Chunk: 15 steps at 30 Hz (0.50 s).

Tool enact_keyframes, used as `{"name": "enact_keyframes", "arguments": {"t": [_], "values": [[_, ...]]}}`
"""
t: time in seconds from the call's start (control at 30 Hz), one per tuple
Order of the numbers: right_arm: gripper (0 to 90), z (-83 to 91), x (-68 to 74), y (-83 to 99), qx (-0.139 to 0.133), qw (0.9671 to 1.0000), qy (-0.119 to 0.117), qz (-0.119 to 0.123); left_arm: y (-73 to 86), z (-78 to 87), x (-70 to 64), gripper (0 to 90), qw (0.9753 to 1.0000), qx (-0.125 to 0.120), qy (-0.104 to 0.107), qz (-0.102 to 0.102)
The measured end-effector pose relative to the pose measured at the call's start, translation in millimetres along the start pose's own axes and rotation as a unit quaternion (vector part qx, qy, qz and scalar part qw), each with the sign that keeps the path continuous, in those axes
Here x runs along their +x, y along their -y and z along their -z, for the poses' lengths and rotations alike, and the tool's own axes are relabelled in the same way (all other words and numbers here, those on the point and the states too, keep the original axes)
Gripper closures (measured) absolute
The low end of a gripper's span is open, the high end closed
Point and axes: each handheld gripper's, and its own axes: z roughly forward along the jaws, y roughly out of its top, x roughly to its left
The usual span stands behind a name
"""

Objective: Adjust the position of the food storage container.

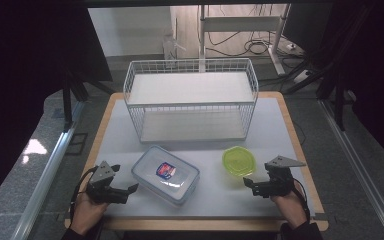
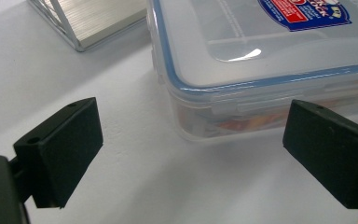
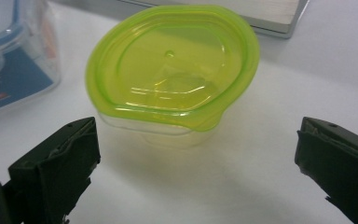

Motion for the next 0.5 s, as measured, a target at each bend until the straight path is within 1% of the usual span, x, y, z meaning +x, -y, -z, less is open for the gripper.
{"name": "enact_keyframes", "arguments": {"t": [0.13,0.2,0.37,0.5], "values": [[0.0,-4.9,2.4,0.3,0.008,1.0,0.002,0.002,0.7,-1.5,0.4,5.0,1.0,-0.001,0.002,0.0],[0.0,-6.7,4.7,0.0,0.017,0.9998,0.002,0.011,0.8,-2.6,-0.3,4.9,1.0,0.003,0.001,-0.004],[0.0,-6.5,4.6,-0.6,0.019,0.9997,0.005,0.012,0.9,-5.3,-1.6,4.1,0.9999,0.01,0.002,-0.014],[0.0,-4.5,2.8,-1.0,0.021,0.9997,0.004,0.01,1.1,-6.1,-0.5,3.2,0.9999,0.011,0.004,-0.012]]}}
